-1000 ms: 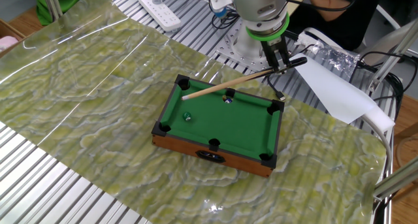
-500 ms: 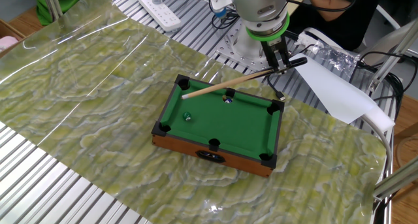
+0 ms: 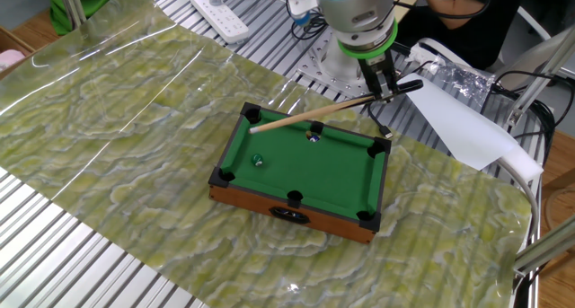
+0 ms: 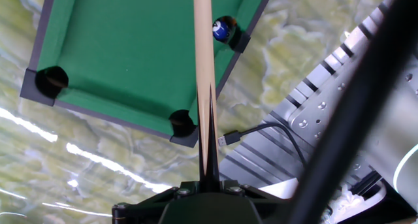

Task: Hit the pool ball

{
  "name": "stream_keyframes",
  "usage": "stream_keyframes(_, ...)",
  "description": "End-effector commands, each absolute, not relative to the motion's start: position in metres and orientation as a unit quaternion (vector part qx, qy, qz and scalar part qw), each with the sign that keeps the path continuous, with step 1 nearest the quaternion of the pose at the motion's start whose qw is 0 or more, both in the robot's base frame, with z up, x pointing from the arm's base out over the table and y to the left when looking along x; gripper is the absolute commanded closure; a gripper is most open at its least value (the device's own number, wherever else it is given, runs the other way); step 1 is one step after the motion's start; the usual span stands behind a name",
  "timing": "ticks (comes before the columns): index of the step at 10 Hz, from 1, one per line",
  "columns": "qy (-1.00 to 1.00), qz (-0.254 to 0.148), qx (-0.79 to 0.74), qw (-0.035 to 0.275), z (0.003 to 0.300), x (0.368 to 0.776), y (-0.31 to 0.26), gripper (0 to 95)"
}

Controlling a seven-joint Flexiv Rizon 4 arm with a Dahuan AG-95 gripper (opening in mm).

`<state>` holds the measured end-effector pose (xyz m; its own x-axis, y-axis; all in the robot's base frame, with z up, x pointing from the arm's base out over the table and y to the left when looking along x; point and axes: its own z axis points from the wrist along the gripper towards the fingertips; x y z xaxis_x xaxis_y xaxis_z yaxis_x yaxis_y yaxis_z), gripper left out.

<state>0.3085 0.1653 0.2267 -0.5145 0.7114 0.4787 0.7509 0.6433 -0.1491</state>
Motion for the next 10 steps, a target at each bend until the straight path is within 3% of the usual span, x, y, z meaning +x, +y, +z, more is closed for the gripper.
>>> stream_keyframes(1,-0.864,-0.039,-0.428,0.261,0.227,0.308,0.166,95.0)
stream_keyframes(7,-0.863,-0.047,-0.427,0.266,0.242,0.295,0.189,95.0)
stream_keyframes(10,-0.858,-0.066,-0.42,0.288,0.246,0.289,0.198,95.0)
